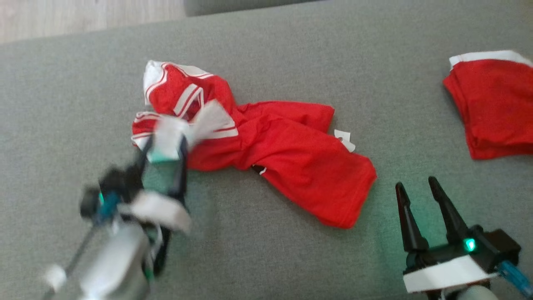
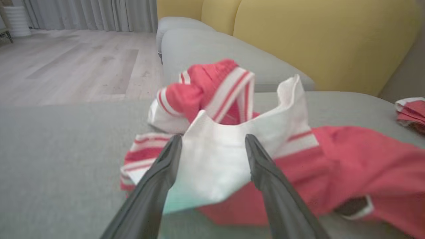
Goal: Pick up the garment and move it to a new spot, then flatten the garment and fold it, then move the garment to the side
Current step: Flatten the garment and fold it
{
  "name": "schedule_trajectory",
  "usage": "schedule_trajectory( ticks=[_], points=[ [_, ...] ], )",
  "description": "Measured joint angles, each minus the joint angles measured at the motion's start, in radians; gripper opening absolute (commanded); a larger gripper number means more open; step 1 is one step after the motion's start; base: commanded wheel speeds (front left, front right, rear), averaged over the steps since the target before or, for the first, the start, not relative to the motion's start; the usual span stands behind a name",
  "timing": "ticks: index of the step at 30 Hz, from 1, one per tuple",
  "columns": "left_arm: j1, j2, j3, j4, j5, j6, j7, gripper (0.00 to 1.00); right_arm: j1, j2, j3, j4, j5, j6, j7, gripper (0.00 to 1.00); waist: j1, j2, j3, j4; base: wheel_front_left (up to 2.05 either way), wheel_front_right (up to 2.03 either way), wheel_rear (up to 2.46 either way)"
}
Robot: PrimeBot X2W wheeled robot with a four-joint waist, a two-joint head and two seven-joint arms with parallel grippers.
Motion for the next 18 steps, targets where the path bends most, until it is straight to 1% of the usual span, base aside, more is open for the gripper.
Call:
schedule_trajectory(
  ticks=[3,6,8,11,12,14,16,18],
  points=[
    [0.118,0.001,0.001,-0.077,0.011,0.015,0.0,1.0,0.021,0.0,-0.006,0.001,0.0,0.0,0.0,1.0,0.0,0.0,-0.024,0.002,0.0,0.0,0.0],
    [0.181,0.005,0.001,-0.139,0.028,0.028,0.0,1.0,0.03,0.003,-0.005,0.001,0.0,0.0,0.0,1.0,-0.0001,0.0,-0.042,0.005,0.0,0.0,0.0],
    [0.186,0.013,0.002,-0.16,0.035,0.04,0.0,1.0,0.031,0.005,-0.004,0.001,0.0,0.0,0.0,1.0,0.0,0.0,-0.046,0.007,0.0,0.0,0.0],
    [0.182,0.046,0.007,-0.177,0.065,0.066,0.004,1.0,0.031,0.006,0.002,0.001,0.0,0.0,0.0,1.0,0.0001,0.0,-0.046,0.005,0.0,0.0,0.0],
    [0.182,0.046,0.007,-0.177,0.065,0.066,0.004,1.0,0.031,0.006,0.002,0.001,0.0,0.0,0.0,1.0,0.0001,0.0,-0.046,0.005,0.0,0.0,0.0],
    [0.184,0.068,0.007,-0.176,0.077,0.081,0.026,1.0,0.03,0.006,0.007,0.001,0.0,0.0,0.0,1.0,0.0001,0.0,-0.045,0.002,0.0,0.0,0.0],
    [0.188,0.072,0.019,-0.174,0.065,0.089,0.036,1.0,0.03,0.006,0.009,0.001,0.0,0.0,0.0,1.0,0.0001,0.0,-0.042,-0.002,0.0,0.0,0.0],
    [0.196,0.063,0.035,-0.171,0.026,0.097,0.05,1.0,0.03,0.005,0.008,0.001,0.0,0.0,0.0,1.0,0.0002,0.0,-0.039,-0.005,0.0,0.0,0.0]
  ],
)
